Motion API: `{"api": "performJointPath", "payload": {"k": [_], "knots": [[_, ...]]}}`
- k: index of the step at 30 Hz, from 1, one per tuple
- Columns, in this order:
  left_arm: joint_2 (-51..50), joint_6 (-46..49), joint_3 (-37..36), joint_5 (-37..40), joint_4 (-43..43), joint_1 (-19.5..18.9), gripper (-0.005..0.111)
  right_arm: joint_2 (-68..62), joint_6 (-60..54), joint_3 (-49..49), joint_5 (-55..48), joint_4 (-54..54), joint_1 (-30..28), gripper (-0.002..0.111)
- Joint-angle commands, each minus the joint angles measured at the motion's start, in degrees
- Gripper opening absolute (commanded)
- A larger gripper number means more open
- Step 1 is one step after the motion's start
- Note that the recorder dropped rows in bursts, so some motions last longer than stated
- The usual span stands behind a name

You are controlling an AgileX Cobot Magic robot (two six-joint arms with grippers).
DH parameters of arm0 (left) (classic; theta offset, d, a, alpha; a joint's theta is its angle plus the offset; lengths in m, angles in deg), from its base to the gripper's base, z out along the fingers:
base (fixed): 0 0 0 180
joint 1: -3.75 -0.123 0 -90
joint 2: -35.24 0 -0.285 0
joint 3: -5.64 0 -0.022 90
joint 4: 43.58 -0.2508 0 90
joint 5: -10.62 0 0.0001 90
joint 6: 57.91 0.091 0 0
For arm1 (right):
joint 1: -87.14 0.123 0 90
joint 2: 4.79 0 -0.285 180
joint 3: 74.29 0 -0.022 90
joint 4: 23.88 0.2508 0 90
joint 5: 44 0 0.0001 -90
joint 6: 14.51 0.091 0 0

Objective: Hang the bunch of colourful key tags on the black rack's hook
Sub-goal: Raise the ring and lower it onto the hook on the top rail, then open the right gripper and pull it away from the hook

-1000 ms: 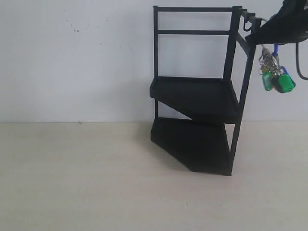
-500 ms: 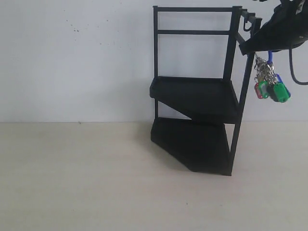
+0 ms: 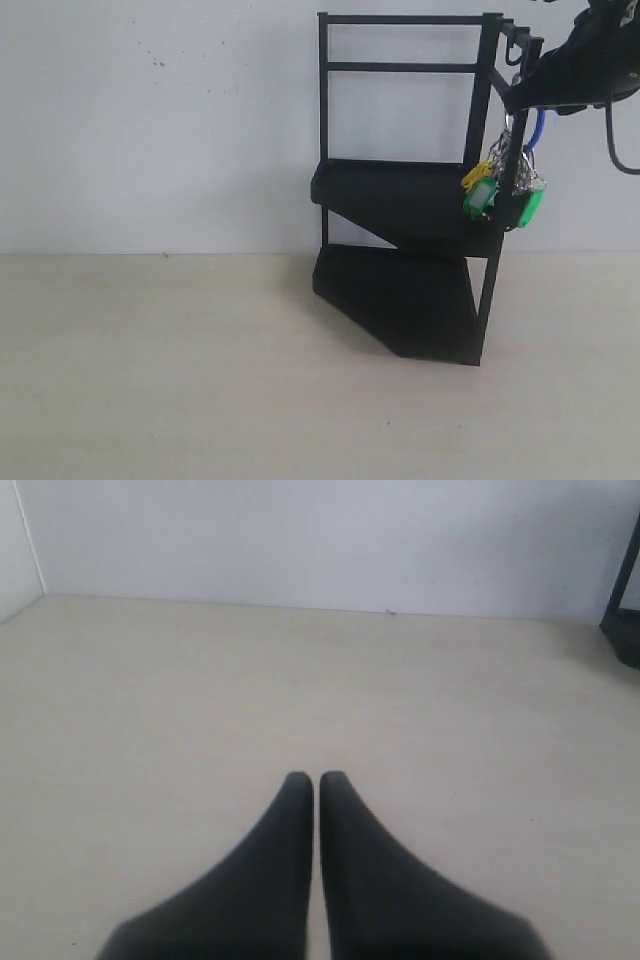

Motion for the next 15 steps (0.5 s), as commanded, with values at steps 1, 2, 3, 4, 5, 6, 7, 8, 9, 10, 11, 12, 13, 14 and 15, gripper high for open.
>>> {"api": "performJointPath", "payload": {"k": [1, 2, 3, 4, 5, 6, 7, 8, 9, 10, 11, 12, 13, 14, 15], "knots": [[-0.20, 0.02, 0.14, -0.64, 0.11, -0.19, 0.004, 4.60, 0.40, -0.48, -4.67, -0.36, -0.03, 0.018], [-0.20, 0.02, 0.14, -0.64, 0.11, -0.19, 0.004, 5.49, 0.40, -0.48, -5.26, -0.67, -0.03, 0.014], [-0.20, 0.02, 0.14, -0.64, 0.11, -0.19, 0.004, 6.65, 0.40, -0.48, -5.99, -1.20, -0.03, 0.010], [-0.20, 0.02, 0.14, -0.64, 0.11, -0.19, 0.004, 7.80, 0.40, -0.48, -6.81, -1.22, -0.03, 0.006], [-0.20, 0.02, 0.14, -0.64, 0.11, -0.19, 0.004, 8.95, 0.40, -0.48, -7.88, -1.22, -0.03, 0.002], [-0.20, 0.02, 0.14, -0.64, 0.11, -0.19, 0.004, 10.07, 0.40, -0.48, -9.29, -1.22, -0.03, 0.000], [-0.20, 0.02, 0.14, -0.64, 0.11, -0.19, 0.004, 11.14, 0.40, -0.48, -11.02, -1.22, -0.03, 0.000], [-0.20, 0.02, 0.14, -0.64, 0.11, -0.19, 0.004, 11.88, 0.40, -0.48, -12.52, -1.22, -0.03, 0.000], [-0.20, 0.02, 0.14, -0.64, 0.11, -0.19, 0.004, 12.78, 0.64, -0.48, -14.29, -1.22, -0.03, 0.000], [-0.20, 0.02, 0.14, -0.64, 0.11, -0.19, 0.004, 13.76, 0.94, -0.02, -15.33, -1.22, -0.03, 0.000], [-0.20, 0.02, 0.14, -0.64, 0.11, -0.19, 0.004, 14.61, 1.42, 0.77, -15.58, -1.22, -0.03, 0.000], [-0.20, 0.02, 0.14, -0.64, 0.11, -0.19, 0.004, 15.79, 2.17, 1.95, -15.58, -1.22, -0.03, 0.000], [-0.20, 0.02, 0.14, -0.64, 0.11, -0.19, 0.004, 17.11, 3.02, 3.34, -15.26, -1.22, -0.03, 0.000], [-0.20, 0.02, 0.14, -0.64, 0.11, -0.19, 0.004, 18.51, 3.65, 4.65, -14.74, -1.22, -0.03, 0.000], [-0.20, 0.02, 0.14, -0.64, 0.11, -0.19, 0.004, 20.07, 4.08, 6.59, -14.09, -1.09, -0.03, 0.000]]}}
